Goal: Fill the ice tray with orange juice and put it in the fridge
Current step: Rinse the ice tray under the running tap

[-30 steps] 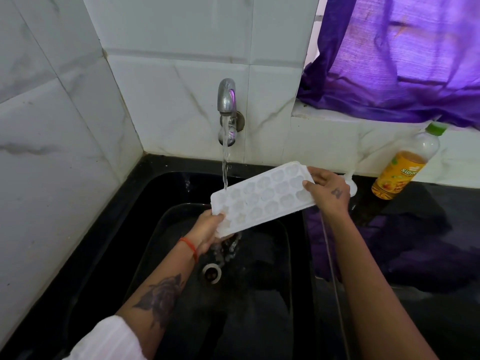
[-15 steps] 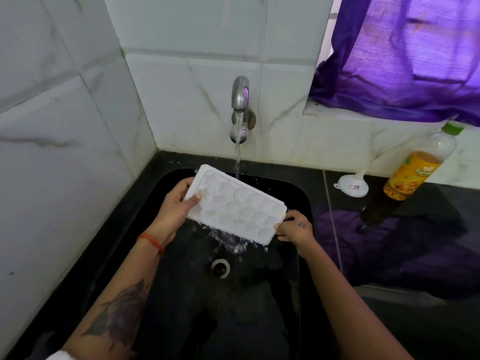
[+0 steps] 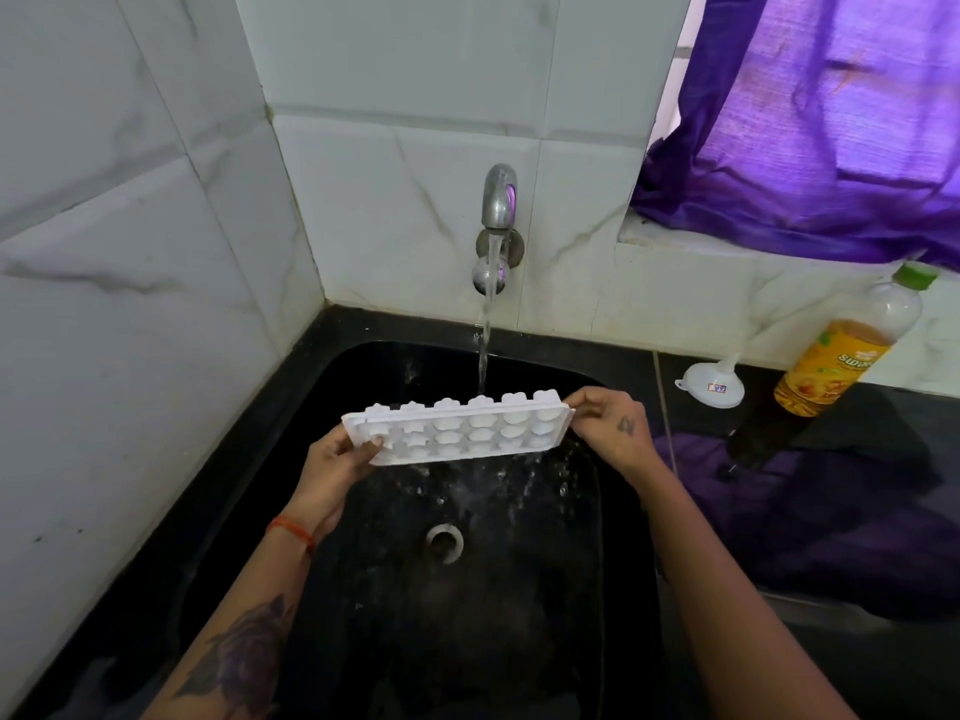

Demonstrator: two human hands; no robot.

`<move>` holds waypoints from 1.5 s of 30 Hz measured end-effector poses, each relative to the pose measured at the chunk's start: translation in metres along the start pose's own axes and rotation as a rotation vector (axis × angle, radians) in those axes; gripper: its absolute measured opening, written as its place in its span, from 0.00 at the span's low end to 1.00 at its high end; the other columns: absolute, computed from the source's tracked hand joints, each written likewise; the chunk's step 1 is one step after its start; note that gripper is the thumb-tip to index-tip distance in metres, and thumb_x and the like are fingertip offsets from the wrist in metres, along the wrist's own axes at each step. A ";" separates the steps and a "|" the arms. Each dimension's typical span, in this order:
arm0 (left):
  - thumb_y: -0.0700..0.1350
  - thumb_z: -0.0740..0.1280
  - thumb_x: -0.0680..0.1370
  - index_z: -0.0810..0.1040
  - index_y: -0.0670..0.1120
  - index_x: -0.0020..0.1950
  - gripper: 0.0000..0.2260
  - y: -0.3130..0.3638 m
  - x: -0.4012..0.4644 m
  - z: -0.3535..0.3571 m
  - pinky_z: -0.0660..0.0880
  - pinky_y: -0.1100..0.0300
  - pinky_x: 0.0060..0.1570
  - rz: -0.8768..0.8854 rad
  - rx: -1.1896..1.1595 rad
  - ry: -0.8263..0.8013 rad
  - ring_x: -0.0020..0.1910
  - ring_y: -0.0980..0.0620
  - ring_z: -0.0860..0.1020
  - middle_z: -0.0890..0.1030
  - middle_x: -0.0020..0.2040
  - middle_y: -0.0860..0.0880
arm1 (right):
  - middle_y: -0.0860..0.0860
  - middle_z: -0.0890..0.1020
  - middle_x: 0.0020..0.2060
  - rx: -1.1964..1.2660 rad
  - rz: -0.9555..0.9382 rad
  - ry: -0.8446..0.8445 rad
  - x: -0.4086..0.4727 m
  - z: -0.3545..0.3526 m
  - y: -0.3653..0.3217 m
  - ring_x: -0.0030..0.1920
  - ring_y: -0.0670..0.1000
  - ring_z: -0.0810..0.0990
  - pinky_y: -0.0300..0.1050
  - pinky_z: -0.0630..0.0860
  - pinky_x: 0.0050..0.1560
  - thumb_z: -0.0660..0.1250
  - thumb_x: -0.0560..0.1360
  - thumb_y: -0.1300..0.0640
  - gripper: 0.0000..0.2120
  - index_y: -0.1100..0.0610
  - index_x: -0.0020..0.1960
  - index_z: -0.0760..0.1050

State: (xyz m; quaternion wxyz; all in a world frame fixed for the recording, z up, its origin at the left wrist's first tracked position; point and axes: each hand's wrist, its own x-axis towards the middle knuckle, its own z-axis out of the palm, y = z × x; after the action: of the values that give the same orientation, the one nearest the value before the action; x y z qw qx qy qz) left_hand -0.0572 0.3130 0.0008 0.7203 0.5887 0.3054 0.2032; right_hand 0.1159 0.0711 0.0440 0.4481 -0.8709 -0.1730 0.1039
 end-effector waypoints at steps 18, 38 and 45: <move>0.34 0.64 0.77 0.75 0.43 0.59 0.12 -0.029 0.011 0.002 0.79 0.52 0.46 -0.173 -0.056 -0.012 0.46 0.48 0.80 0.81 0.48 0.46 | 0.56 0.78 0.49 -0.622 -0.306 -0.006 0.129 0.048 -0.121 0.48 0.56 0.79 0.47 0.78 0.47 0.71 0.71 0.58 0.15 0.55 0.53 0.69; 0.33 0.64 0.77 0.76 0.44 0.57 0.11 -0.028 0.018 -0.005 0.79 0.52 0.50 -0.176 -0.094 0.005 0.48 0.48 0.80 0.81 0.49 0.46 | 0.51 0.80 0.58 0.198 0.035 -0.420 0.100 -0.002 -0.089 0.59 0.53 0.78 0.54 0.73 0.60 0.62 0.74 0.38 0.26 0.49 0.68 0.66; 0.34 0.62 0.78 0.76 0.48 0.52 0.10 -0.029 0.006 0.014 0.77 0.51 0.51 -0.193 -0.115 -0.057 0.49 0.48 0.79 0.80 0.50 0.46 | 0.47 0.80 0.59 0.437 0.109 -0.621 -0.001 -0.022 0.000 0.59 0.50 0.78 0.47 0.74 0.54 0.74 0.60 0.37 0.36 0.43 0.65 0.70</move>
State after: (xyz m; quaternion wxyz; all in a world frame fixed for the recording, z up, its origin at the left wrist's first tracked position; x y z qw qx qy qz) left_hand -0.0454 0.3000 -0.0265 0.7775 0.5198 0.3279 0.1332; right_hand 0.1221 0.0542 0.0572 0.5432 -0.6899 -0.2276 0.4209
